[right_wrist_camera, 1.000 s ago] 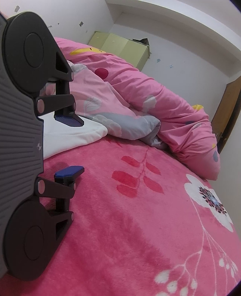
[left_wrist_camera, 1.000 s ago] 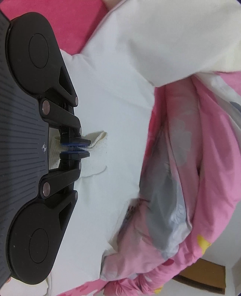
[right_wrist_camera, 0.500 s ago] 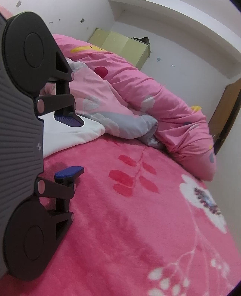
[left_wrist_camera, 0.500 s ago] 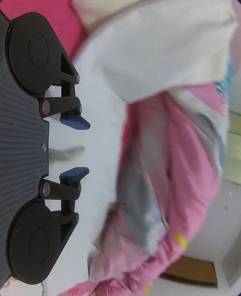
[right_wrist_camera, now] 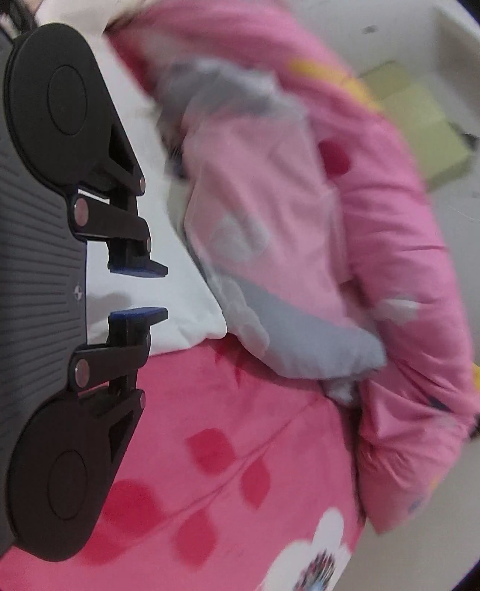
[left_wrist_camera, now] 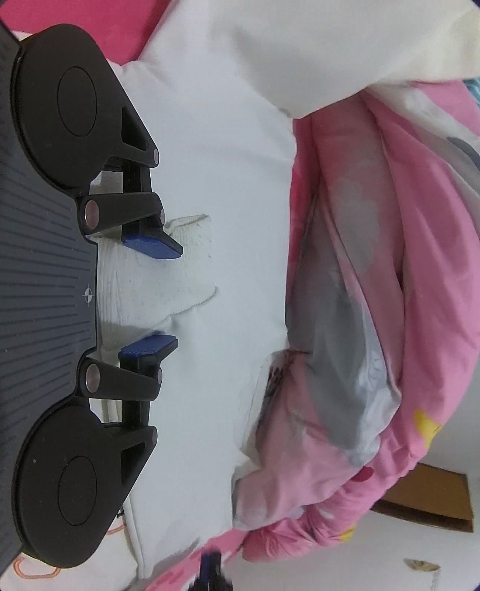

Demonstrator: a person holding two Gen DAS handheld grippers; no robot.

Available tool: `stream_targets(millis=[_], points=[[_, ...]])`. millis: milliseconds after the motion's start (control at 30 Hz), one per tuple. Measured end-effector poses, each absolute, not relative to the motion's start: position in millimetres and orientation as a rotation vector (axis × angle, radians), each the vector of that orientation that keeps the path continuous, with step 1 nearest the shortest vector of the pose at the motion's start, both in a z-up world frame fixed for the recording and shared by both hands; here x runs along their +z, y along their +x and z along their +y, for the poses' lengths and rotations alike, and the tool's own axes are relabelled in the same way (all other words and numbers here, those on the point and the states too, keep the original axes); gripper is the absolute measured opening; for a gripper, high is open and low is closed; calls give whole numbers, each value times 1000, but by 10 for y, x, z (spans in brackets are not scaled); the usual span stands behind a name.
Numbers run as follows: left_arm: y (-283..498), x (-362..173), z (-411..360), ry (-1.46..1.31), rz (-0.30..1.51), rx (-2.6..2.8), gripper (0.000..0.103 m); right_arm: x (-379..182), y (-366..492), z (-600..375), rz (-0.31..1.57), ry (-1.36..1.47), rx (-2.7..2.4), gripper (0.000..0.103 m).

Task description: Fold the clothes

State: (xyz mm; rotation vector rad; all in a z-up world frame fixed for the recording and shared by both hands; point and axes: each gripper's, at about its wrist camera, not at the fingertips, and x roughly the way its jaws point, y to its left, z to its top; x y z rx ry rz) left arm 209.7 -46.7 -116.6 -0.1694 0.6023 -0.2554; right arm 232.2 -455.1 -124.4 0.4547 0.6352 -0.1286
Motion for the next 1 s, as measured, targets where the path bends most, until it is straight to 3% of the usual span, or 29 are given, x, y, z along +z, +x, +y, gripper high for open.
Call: stream_targets(millis=[67, 133, 367, 633, 833, 1000], points=[[2083, -1178, -487, -154, 595, -253, 46, -1371, 2590, -4579, 675, 412, -137, 14], [2088, -1187, -478, -161, 593, -258, 46, -1498, 2857, -4607, 715, 370, -144, 0], [2112, -1196, -426, -199, 594, -273, 46, -1485, 3144, -4890, 701, 431, -297, 0], [2123, -1200, -387, -226, 595, -281, 46, -961, 2146, -4830, 617, 540, -138, 1], [2122, -1208, -373, -237, 595, -285, 46, -1431, 1599, -4616, 780, 544, -89, 0], [2128, -1210, -367, -246, 595, -288, 46, -1314, 1214, -4811, 694, 623, -220, 3]])
